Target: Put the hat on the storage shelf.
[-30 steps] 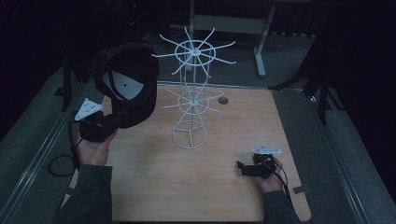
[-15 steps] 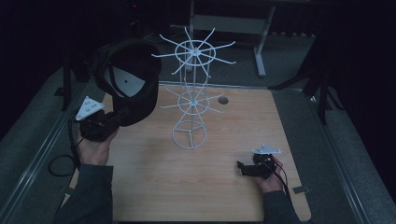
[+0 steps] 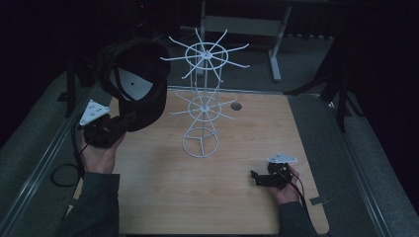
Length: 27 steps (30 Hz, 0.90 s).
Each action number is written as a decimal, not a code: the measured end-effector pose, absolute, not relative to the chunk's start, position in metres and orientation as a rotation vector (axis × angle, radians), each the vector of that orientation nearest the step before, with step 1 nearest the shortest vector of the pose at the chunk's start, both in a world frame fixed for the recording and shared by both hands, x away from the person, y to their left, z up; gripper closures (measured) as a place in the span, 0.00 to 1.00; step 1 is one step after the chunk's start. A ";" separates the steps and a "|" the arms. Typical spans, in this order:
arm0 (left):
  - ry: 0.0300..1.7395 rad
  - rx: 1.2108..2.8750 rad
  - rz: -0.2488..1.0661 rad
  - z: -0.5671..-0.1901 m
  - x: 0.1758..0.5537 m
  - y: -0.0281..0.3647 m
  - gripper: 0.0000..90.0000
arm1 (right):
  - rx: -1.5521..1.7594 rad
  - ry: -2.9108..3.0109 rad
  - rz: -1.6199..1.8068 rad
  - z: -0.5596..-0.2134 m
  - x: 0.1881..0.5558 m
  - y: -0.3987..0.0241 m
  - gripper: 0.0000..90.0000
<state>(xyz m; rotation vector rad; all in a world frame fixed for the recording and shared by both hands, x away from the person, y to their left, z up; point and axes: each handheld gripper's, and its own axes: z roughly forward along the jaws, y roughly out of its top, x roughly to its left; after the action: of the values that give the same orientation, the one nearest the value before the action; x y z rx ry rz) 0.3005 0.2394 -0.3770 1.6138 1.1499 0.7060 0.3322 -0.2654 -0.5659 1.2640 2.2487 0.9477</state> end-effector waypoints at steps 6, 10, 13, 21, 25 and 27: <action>1.149 1.622 0.718 -0.374 0.301 0.237 0.96 | 1.263 2.248 0.947 -0.566 0.332 -0.265 0.13; 1.147 1.619 0.710 -0.371 0.301 0.236 0.96 | 1.262 2.248 0.948 -0.566 0.332 -0.265 0.13; 1.144 1.621 0.713 -0.369 0.300 0.234 0.96 | 1.263 2.248 0.948 -0.566 0.332 -0.265 0.13; 1.149 1.633 0.757 -0.365 0.300 0.230 0.96 | 1.262 2.248 0.948 -0.566 0.332 -0.265 0.13; 1.154 1.640 0.777 -0.364 0.301 0.228 0.96 | 1.262 2.248 0.948 -0.566 0.332 -0.265 0.13; 1.158 1.642 0.787 -0.364 0.301 0.226 0.96 | 1.262 2.248 0.948 -0.566 0.332 -0.265 0.13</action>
<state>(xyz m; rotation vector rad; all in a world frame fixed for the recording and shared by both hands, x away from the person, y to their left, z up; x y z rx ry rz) 0.3012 0.2263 -0.3642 1.6424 1.1582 0.7866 0.3322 -0.2655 -0.5659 1.2619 2.2482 0.9477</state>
